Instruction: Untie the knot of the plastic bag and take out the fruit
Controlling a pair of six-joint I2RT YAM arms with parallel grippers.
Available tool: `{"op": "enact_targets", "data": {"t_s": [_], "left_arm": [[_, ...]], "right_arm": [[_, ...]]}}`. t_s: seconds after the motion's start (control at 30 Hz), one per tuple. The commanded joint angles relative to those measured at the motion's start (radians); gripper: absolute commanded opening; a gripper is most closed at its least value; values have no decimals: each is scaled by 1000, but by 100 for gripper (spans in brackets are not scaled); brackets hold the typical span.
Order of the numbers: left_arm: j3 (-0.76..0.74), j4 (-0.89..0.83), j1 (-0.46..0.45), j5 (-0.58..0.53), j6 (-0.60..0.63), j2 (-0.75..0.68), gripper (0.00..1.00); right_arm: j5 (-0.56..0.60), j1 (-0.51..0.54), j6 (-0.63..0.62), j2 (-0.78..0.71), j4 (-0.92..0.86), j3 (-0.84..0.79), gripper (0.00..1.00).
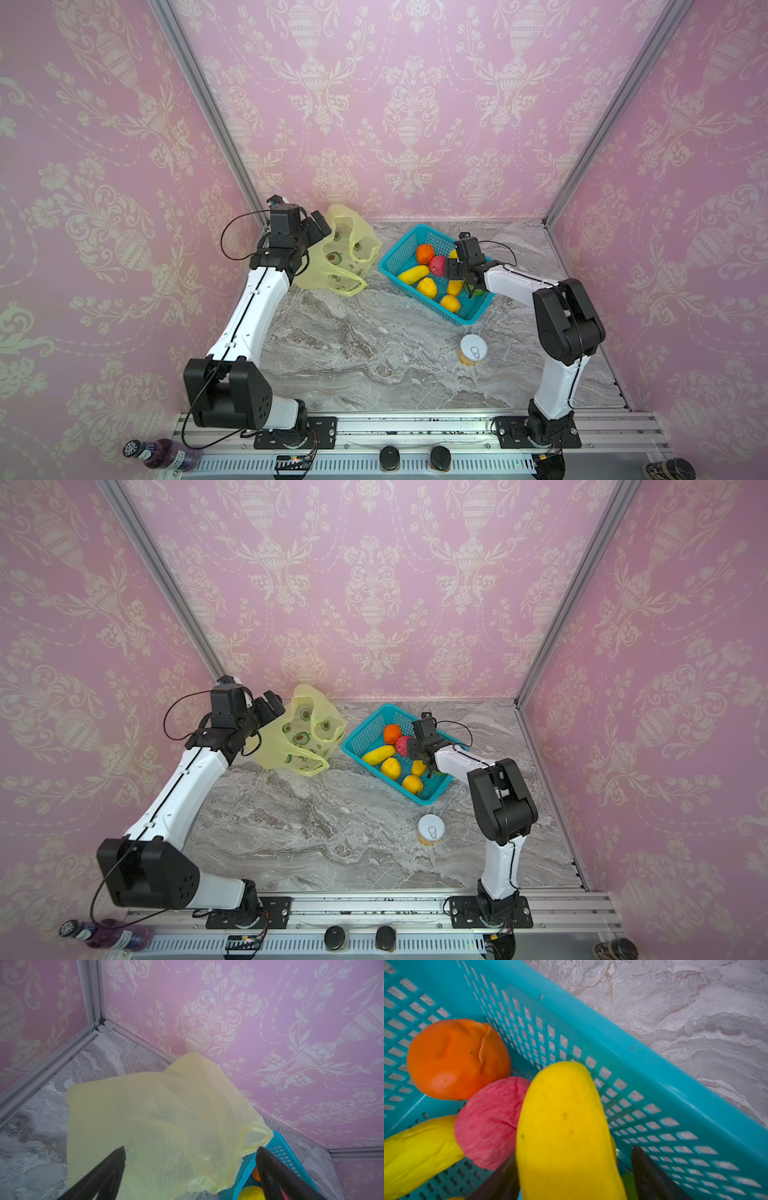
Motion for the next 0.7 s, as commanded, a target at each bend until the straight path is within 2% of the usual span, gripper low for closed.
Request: {"op": "enact_targets", "data": {"t_s": [0.0, 0.1, 0.2, 0.43, 0.53, 0.67], "left_arm": [[-66, 37, 3, -146, 104, -149, 99], [-146, 67, 3, -222, 133, -267, 99], [-235, 107, 3, -253, 129, -349, 99], [-321, 93, 3, -259, 133, -392, 99], [-430, 148, 5, -360, 156, -435, 99], [-684, 332, 23, -508, 209, -497, 99]], "right_arm": [[-17, -10, -20, -87, 82, -84, 86], [-35, -11, -32, -158, 110, -139, 89], [-55, -10, -32, -238, 117, -183, 94], [-36, -11, 2, -443, 54, -272, 96], [3, -15, 35, -558, 6, -299, 99], [119, -45, 129, -689, -62, -319, 100]]}}
